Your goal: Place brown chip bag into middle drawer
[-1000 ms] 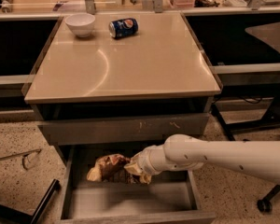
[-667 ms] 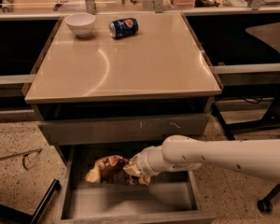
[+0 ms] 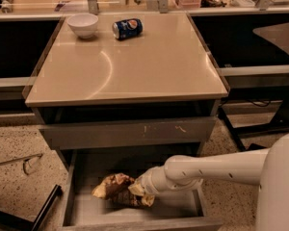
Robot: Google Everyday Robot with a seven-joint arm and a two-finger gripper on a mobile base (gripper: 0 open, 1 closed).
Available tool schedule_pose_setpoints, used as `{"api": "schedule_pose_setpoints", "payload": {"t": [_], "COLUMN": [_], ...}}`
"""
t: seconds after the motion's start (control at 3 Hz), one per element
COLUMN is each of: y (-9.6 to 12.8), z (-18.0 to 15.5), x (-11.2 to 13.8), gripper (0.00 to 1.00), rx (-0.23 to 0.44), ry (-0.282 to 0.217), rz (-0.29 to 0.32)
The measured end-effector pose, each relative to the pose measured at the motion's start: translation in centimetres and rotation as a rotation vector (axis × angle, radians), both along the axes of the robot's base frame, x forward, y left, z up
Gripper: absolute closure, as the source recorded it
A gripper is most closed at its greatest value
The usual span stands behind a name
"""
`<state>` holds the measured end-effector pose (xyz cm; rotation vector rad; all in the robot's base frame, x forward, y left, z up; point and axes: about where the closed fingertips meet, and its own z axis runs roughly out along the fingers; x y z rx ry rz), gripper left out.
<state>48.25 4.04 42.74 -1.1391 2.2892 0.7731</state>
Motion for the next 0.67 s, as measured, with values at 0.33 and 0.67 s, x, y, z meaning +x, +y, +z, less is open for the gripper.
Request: {"api": "schedule_pose_setpoints", "payload": {"t": [0.33,0.67], "y": [0.15,0.15], "z": [-0.85,-0.85], "x": [-0.55,-0.55], "gripper": [0.82,0.59], "rx": [0.004,0.004], "ry": [0.018,0.018], "rz": [0.001,0.002]}}
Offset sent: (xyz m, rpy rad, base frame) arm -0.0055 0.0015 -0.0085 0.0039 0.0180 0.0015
